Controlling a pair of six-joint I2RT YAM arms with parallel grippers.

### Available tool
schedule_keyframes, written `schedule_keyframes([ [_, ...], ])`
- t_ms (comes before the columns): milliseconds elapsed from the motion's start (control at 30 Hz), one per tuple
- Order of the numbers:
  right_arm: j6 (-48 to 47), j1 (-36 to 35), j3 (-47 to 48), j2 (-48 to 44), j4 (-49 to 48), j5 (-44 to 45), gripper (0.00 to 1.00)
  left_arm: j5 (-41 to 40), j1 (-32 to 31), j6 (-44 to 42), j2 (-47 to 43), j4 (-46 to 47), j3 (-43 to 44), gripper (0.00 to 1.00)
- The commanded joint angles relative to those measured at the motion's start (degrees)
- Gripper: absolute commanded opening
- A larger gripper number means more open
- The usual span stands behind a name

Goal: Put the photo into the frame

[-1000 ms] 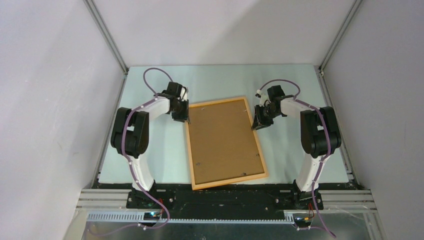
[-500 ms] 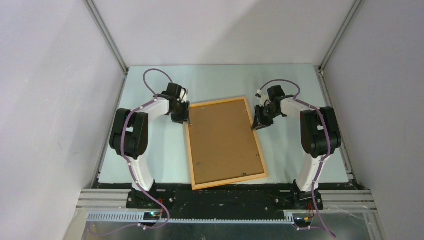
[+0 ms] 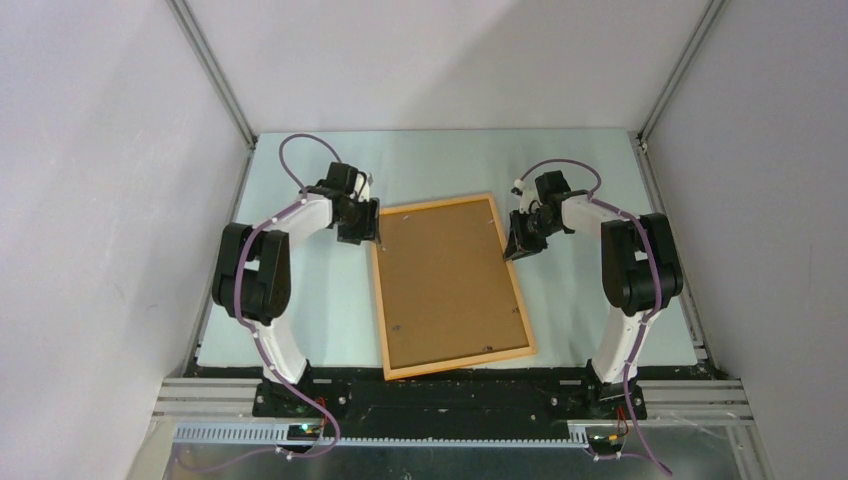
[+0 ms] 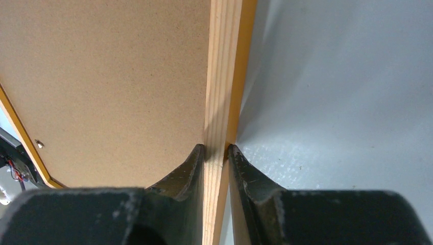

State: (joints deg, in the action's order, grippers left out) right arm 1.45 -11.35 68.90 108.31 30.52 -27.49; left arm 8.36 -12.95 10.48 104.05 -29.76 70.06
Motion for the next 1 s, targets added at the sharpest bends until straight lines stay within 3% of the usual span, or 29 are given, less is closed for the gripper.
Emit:
schedule_keyframes([
  [0, -1.2, 0.4, -0.2, -0.9, 1.3, -1.5, 0.05, 3.4, 0.1, -0.6, -2.0, 0.4, 0.0, 0.6],
  [667, -1.3, 0.4, -0.2, -0.7, 1.4, -1.7, 0.05, -1.8, -3.5, 0.2, 4.2, 0.5, 2.1, 0.6],
  [967, -1.3, 0.6, -0.2, -0.5, 1.5, -2.0, 0.05, -2.2, -3.7, -0.2, 3.7, 0.6, 1.6, 0.47],
])
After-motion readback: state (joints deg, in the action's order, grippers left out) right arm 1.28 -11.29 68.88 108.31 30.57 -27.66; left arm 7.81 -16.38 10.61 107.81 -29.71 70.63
